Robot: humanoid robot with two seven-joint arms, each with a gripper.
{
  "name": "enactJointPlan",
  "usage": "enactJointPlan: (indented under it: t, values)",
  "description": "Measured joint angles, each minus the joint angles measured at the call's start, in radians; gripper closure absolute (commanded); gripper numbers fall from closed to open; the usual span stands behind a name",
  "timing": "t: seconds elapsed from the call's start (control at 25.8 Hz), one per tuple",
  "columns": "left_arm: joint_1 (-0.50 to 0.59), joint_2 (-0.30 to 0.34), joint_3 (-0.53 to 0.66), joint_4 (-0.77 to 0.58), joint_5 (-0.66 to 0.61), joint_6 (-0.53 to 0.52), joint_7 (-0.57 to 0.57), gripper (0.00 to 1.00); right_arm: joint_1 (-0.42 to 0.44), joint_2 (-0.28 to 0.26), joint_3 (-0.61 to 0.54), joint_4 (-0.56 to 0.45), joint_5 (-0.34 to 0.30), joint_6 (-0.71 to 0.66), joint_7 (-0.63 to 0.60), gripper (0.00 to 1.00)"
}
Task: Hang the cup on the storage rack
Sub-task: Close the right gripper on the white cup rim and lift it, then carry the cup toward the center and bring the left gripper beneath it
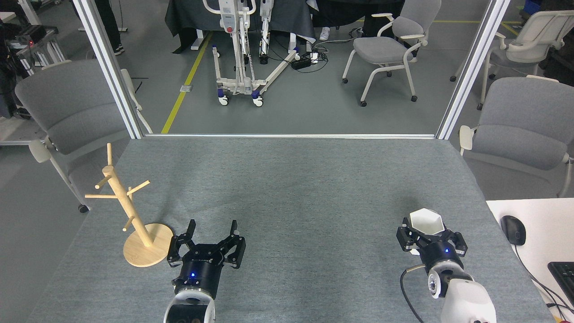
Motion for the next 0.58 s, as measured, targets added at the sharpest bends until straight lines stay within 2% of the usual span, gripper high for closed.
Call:
enactJointPlan:
  t: [0.08,0.12,0.15,0.23,0.27,0.58]
  values:
    - [-0.001,0.0,0.0,0.0,0.0,0.0,0.0,0.0,0.0,0.0,0.0,0.0,0.0,0.0,0.0,0.19]
    - [-0.001,0.0,0.0,0.0,0.0,0.0,0.0,0.01,0.0,0.0,-0.001,0.0,0.0,-0.002,0.0,0.25]
    - [-0.001,0.0,0.0,0.0,0.0,0.0,0.0,0.0,0.0,0.0,-0.001,0.0,0.0,-0.004,0.0,0.32]
    - [-0.001,0.0,0.0,0.0,0.0,0.0,0.0,0.01,0.001,0.0,-0.001,0.0,-0.001,-0.009,0.0,0.6]
    - [-0.001,0.0,0.0,0.0,0.0,0.0,0.0,0.01,0.001,0.0,-0.001,-0.001,-0.001,-0.011,0.0,0.64]
    - [-0.002,-0.001,0.0,-0.006,0.0,-0.003,0.0,0.01,0.006,-0.008,-0.002,-0.04,-0.01,-0.067,0.016,0.64]
